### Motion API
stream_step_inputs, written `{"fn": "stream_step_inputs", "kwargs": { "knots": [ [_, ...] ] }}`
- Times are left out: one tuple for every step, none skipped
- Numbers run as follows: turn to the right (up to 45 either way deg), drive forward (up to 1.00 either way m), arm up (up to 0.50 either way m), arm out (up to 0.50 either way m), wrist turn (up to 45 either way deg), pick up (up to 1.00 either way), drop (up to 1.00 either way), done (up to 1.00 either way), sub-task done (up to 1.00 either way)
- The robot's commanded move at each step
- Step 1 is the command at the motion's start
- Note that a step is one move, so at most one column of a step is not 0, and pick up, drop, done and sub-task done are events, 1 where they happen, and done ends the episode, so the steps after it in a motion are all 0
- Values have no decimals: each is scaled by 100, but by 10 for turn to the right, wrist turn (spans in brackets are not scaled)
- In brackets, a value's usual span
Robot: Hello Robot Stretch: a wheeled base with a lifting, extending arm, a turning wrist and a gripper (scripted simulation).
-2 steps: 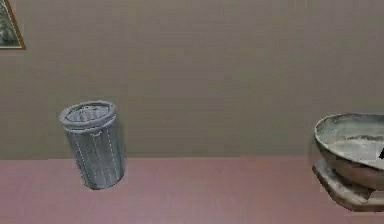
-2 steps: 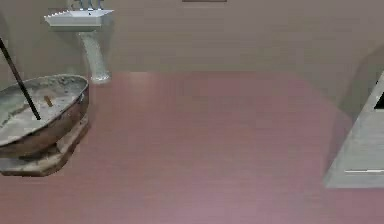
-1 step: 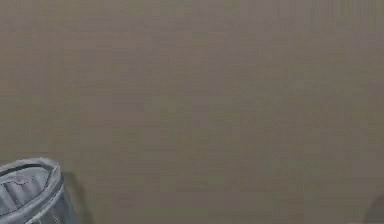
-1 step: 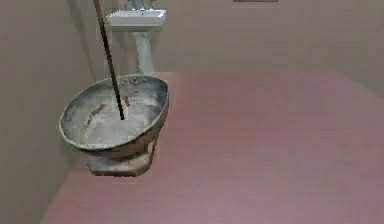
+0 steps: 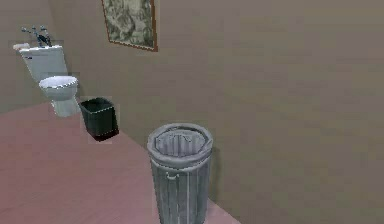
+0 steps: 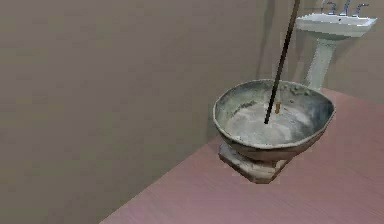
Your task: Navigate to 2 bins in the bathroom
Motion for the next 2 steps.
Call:
{"fn": "stream_step_inputs", "kwargs": {
  "knots": [
    [0, 0, 0, 0, 0, 0, 0, 0, 100],
    [-450, 0, 0, 0, 0, 0, 0, 0, 0]
  ]
}}
